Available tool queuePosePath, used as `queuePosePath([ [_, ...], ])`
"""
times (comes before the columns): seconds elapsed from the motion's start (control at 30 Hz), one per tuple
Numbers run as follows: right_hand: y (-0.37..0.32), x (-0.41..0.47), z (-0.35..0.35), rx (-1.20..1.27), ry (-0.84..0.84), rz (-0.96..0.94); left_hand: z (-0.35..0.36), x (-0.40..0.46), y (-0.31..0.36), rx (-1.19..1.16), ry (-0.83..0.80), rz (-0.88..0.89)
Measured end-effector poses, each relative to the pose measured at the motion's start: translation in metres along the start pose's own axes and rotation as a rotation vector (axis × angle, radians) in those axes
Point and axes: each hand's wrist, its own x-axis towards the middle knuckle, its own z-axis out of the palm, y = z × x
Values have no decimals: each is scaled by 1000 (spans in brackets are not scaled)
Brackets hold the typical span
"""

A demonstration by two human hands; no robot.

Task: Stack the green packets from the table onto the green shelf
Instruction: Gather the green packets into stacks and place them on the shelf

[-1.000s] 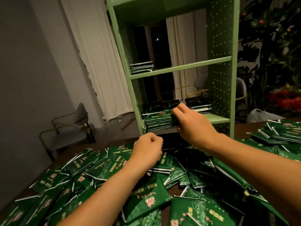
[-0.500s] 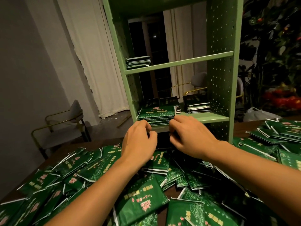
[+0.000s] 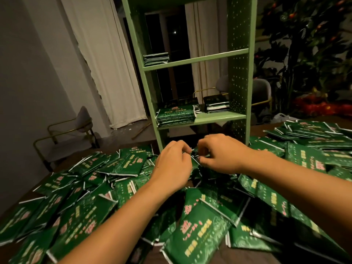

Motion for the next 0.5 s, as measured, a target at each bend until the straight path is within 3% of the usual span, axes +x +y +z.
queuePosePath([
  [0.23,-21,-59,17,87,-327,74,33,-43,-15,-166,47,-93],
  [0.5,-29,-74,30,276,-299,181,34,-46,-31,-546,154,-203],
])
